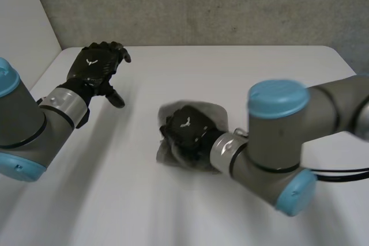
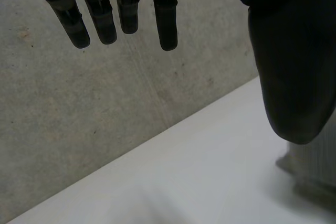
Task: Fold the towel.
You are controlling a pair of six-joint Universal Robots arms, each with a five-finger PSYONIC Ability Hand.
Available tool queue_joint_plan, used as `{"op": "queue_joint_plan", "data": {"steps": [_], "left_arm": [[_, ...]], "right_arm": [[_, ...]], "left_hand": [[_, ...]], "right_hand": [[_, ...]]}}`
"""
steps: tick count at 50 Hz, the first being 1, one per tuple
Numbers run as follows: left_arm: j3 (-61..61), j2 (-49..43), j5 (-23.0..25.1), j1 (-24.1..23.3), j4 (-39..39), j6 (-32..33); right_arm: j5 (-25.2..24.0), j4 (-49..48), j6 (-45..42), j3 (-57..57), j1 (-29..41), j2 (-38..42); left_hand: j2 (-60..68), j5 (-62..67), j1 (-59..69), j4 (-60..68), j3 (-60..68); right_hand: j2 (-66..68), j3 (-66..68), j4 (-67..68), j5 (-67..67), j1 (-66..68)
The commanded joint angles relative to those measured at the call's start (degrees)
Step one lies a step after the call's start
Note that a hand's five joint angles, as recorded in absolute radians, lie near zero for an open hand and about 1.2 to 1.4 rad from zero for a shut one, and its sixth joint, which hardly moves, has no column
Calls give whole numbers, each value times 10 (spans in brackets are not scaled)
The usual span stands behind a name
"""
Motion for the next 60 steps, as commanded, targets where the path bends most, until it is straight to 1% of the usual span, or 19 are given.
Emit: {"op": "queue_joint_plan", "data": {"steps": [1,2,4,5,6,9,10,14,21,25,30,34,36,42,44,48,50,56,60], "left_arm": [[28,-32,-1,-24,0,-15],[29,-32,-1,-24,0,-15],[46,-43,-2,-36,-2,-17],[46,-44,-2,-36,-2,-17],[55,-46,-2,-39,-3,-21],[72,-58,-2,-49,-6,-31],[73,-58,-2,-49,-6,-31],[102,-79,-3,-89,-12,-60],[102,-88,-2,-138,-63,-116],[87,-87,-2,-177,-89,-147],[73,-86,-3,-202,-105,-183],[63,-87,-11,-214,-113,-218],[58,-94,-31,-225,-111,-233],[62,-121,-81,-240,-108,-221],[70,-141,-114,-239,-106,-198],[76,-153,-138,-233,-106,-159],[73,-156,-158,-217,-106,-131],[63,-155,-166,-202,-106,-117],[60,-157,-166,-201,-101,-116]], "right_arm": [[92,-4,16,0,-7,14],[92,-4,16,0,-7,14],[122,-8,51,28,-23,-39],[122,-8,51,28,-24,-39],[127,-9,75,50,-37,-70],[126,-11,117,94,-64,-127],[126,-11,118,95,-64,-127],[123,-17,164,144,-98,-172],[119,-25,185,162,-121,-174],[102,-24,188,167,-136,-163],[94,-29,188,181,-141,-162],[94,-35,187,187,-142,-159],[95,-38,187,190,-146,-152],[96,-52,187,193,-145,-146],[96,-60,187,193,-143,-145],[98,-76,188,191,-138,-136],[101,-85,190,180,-136,-122],[101,-87,220,154,-135,-85],[106,-87,242,119,-124,-29]], "left_hand": [[-34,-30,-39,-40,-37],[-34,-30,-39,-40,-37],[-34,-30,-39,-40,-37],[-34,-30,-39,-40,-37],[-34,-30,-39,-40,-37],[-34,-30,-39,-40,-37],[-34,-30,-39,-40,-37],[-33,-29,-37,-39,-36],[-33,-29,-37,-39,-36],[-33,-29,-37,-39,-36],[-28,-24,-32,-34,-31],[-26,-22,-31,-32,-29],[-26,-22,-31,-32,-29],[-26,-22,-31,-32,-29],[-26,-22,-31,-32,-29],[-28,-24,-32,-34,-31],[-29,-25,-34,-35,-32],[-31,-27,-36,-37,-34],[-33,-29,-37,-39,-36]], "right_hand": [[-452,-485,-482,-479,-468],[-452,-485,-482,-480,-468],[-499,-532,-529,-526,-515],[-499,-532,-530,-527,-516],[-502,-535,-532,-529,-518],[-502,-535,-532,-529,-518],[-502,-535,-532,-529,-518],[-502,-535,-532,-529,-518],[-502,-535,-532,-529,-518],[-502,-535,-532,-529,-518],[-502,-535,-532,-529,-518],[-502,-535,-532,-529,-518],[-502,-535,-532,-529,-518],[-502,-535,-532,-529,-518],[-502,-535,-532,-529,-518],[-502,-535,-532,-529,-518],[-502,-535,-532,-529,-518],[-502,-535,-532,-529,-518],[-502,-535,-532,-529,-518]]}}
